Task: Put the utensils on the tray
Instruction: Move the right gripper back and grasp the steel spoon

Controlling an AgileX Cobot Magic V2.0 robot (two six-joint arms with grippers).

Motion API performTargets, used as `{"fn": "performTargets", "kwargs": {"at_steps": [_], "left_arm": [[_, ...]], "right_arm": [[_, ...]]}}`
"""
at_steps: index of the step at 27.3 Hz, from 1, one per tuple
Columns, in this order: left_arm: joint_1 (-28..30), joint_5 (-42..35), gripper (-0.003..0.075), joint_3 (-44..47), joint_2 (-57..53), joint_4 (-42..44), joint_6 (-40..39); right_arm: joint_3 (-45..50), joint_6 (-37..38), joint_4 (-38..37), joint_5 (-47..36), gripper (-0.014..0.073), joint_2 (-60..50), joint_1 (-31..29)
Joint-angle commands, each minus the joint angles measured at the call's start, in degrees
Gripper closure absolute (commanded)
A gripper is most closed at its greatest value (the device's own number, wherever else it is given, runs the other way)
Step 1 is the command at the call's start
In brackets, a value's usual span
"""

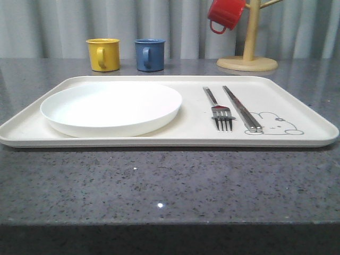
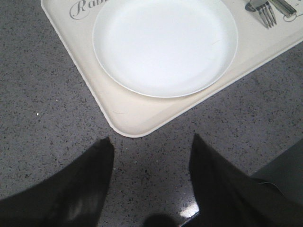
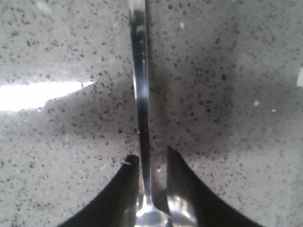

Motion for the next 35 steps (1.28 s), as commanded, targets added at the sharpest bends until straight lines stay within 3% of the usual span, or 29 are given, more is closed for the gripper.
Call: {"fn": "performTargets", "kwargs": {"at_steps": [1,13,24,31,35], "left_arm": [[-0.5,-3.7,0.0353,-1.5,-0.2,0.0,-0.6],[-0.5,-3.7,0.0353,-1.5,-0.2,0.0,-0.6],[-0.5,-3.7,0.0353,-1.5,-0.2,0.0,-0.6],[-0.5,-3.7,0.0353,-1.5,-0.2,0.0,-0.6],[-0.5,-3.7,0.0353,-1.5,-0.2,0.0,-0.6]], "right_arm": [[-1.4,-0.8,-1.2,2.9,0.0414,-1.5,-0.3],[-1.4,-0.8,-1.2,2.8,0.0417,-0.4,-0.3],[-1.4,-1.3,-1.1,4.1,0.0622,-0.2,-0.3],[-3.5,-1.3,0.7,6.0,0.0633,-1.1,0.2],[-4.3,-3.6,4.3,6.1,0.0633,-4.7,3.9]]}}
